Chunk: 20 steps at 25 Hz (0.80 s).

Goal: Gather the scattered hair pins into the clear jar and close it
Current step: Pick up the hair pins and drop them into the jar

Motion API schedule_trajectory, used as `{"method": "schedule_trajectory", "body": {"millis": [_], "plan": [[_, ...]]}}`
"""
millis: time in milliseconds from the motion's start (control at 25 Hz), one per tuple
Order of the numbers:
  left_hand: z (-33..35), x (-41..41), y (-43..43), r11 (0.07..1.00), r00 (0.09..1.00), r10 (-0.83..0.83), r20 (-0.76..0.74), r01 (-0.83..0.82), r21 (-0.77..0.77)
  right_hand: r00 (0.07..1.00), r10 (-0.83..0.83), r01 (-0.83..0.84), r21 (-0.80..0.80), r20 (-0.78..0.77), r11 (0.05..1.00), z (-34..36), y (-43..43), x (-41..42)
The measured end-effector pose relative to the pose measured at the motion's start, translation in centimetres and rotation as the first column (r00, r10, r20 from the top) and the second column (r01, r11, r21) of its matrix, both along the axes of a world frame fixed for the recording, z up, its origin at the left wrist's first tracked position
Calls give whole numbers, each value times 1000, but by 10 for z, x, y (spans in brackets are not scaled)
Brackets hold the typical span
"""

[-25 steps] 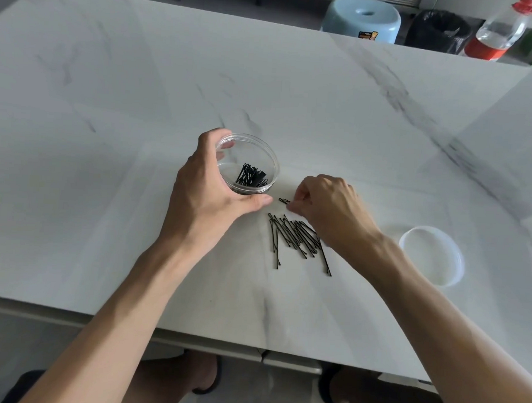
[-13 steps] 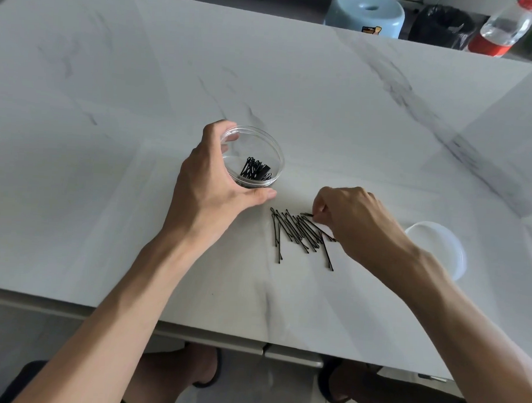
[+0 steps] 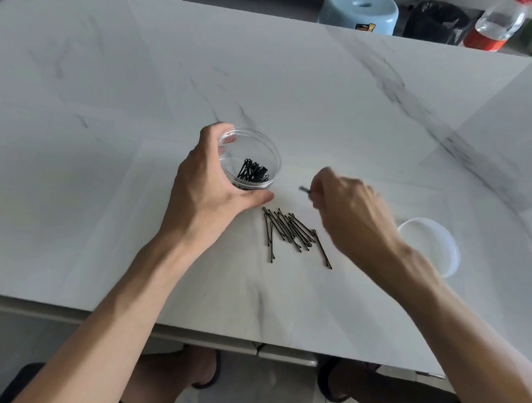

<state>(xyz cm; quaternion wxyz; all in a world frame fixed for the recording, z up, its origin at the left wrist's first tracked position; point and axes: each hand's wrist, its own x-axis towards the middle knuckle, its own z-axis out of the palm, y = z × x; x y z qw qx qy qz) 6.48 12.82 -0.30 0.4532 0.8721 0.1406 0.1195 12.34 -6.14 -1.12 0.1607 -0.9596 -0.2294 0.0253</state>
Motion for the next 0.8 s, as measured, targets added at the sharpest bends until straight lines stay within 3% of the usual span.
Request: {"method": "schedule_trajectory", "body": {"millis": [80, 160, 320, 480, 560, 680, 800], "plan": [[-1, 1, -3, 1000, 1000, -9, -3, 9, -3, 994, -97, 77, 323, 44, 943, 13, -1, 7], [-3, 2, -10, 999, 999, -46, -5, 46, 13, 996, -73, 35, 508, 56, 861, 25, 2, 8], [-7, 0, -23, 990, 991, -134, -22, 135, 37, 981, 171, -194, 455, 93, 869, 24, 16, 0], [-5, 0, -23, 991, 991, -132, -9, 132, 21, 995, 55, -93, 517, 87, 851, 28, -6, 11], [-4, 1, -20, 993, 993, -118, -10, 119, 18, 998, -4, 27, 370, -63, 929, 27, -28, 16], [-3, 1, -18, 993, 993, -120, 1, 120, 18, 931, -89, 52, -113, -353, 992, 21, -48, 7], [-3, 2, -21, 992, 992, -124, 2, 124, 25, 920, -158, 88, -204, -360, 975, 18, -43, -8]]}}
